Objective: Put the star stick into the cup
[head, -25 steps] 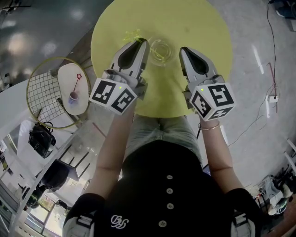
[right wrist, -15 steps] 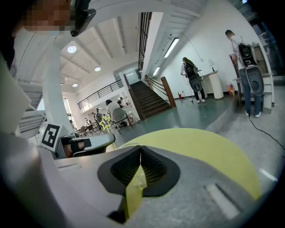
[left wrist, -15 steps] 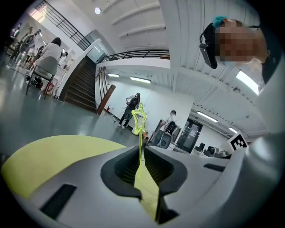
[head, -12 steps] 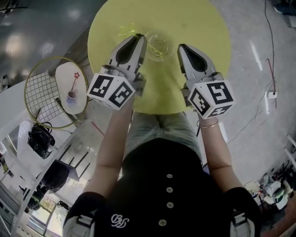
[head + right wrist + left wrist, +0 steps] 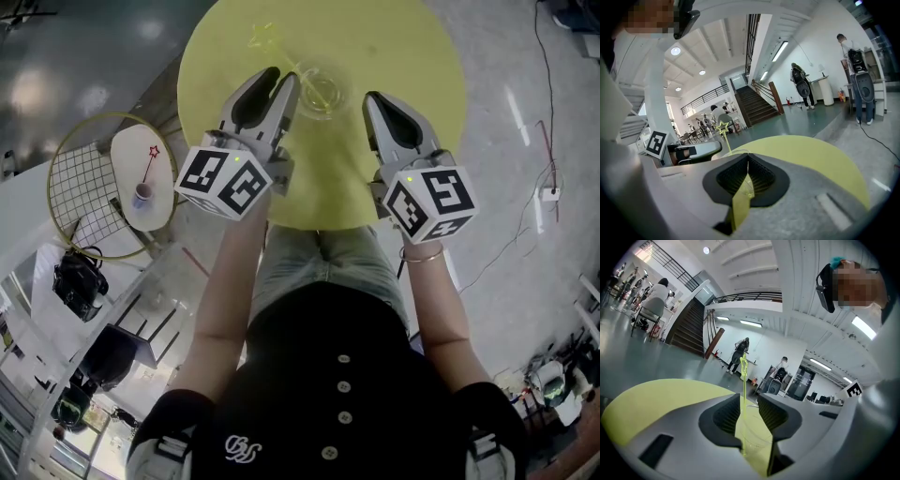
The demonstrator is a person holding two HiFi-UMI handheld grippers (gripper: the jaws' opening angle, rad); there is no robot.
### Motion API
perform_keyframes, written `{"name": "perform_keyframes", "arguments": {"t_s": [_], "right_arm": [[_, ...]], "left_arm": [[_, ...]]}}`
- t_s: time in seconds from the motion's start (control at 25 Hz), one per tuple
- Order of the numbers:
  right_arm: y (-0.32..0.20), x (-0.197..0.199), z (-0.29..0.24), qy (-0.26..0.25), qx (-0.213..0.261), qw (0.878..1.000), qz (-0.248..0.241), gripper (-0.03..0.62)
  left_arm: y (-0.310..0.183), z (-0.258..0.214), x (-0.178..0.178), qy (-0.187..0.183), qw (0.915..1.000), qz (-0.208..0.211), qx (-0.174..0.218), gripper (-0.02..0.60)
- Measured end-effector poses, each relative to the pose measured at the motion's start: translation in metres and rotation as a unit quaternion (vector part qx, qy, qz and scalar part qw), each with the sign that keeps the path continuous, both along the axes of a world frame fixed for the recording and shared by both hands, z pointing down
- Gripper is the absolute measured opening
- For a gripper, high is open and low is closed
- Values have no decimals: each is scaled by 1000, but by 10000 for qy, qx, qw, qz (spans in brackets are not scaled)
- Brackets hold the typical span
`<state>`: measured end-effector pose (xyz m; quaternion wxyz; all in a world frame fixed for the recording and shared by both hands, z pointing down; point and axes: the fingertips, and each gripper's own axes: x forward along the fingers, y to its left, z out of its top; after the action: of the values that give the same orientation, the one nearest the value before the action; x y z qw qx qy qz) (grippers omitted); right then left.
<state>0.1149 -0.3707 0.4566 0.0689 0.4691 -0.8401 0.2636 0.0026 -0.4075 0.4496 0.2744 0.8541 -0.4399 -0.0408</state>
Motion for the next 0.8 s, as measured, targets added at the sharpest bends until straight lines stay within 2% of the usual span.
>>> {"name": "perform_keyframes", "arguments": {"t_s": [0.28, 0.56, 0.8], "right_arm": [[3, -7, -9, 19, 141, 9999, -43, 5], [11, -12, -35, 21, 383, 9993, -45, 5], [19, -24, -56, -18, 579, 9983, -111, 5]], "left_arm": [[6, -9, -8, 138, 9998, 44, 108, 110], [25, -32, -5, 190, 9992, 237, 255, 110], [38, -52, -11, 220, 9985, 241, 443, 110]]}}
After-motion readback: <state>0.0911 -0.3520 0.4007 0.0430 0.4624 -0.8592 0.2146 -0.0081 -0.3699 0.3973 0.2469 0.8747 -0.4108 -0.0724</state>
